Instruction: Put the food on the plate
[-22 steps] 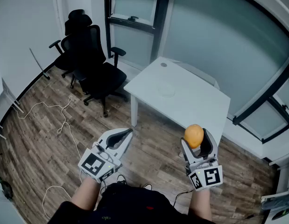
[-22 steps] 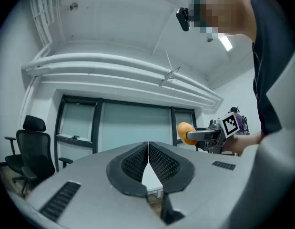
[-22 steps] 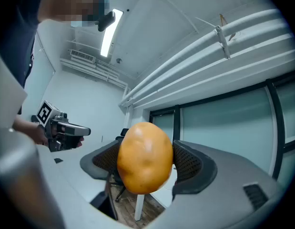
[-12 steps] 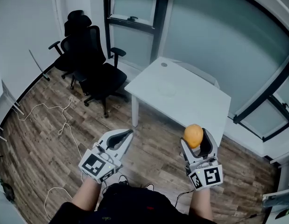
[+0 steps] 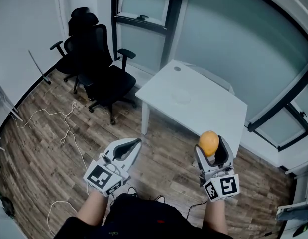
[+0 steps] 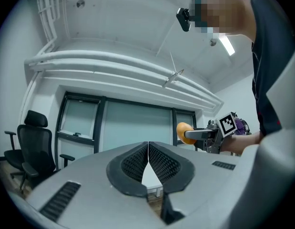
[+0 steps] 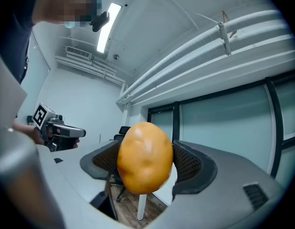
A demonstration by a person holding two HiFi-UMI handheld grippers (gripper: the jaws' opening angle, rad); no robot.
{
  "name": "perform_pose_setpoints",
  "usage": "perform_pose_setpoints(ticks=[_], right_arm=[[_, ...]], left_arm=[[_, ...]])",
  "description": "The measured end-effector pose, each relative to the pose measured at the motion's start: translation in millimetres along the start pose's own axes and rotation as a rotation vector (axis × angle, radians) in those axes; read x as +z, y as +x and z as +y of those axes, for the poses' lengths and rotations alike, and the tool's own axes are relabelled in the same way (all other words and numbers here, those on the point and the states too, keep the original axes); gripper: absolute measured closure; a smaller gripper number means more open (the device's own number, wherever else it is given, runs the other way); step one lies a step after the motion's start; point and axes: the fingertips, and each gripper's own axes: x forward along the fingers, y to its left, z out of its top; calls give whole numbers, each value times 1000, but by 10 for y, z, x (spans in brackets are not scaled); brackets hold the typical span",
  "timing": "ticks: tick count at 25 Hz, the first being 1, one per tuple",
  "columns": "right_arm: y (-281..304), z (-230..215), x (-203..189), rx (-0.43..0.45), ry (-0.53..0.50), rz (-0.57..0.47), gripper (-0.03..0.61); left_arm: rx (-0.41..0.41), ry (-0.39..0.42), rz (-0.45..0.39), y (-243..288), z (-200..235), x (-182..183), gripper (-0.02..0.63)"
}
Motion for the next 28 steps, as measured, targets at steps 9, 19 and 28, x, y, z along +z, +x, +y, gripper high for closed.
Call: perform_pose_setpoints(ticks=[9,19,28], right_arm=[[641,526,-76,-17,-12,7,209],[1278,510,-218,1,-12,27,209],[1854,-28,-484,33,-5,36,209]], left_arm=[[12,-10,48,-357,818,-303,591],[-49,-16,28,-102,1225,-262,591],[-35,-91,45,619,1619,-396,591]])
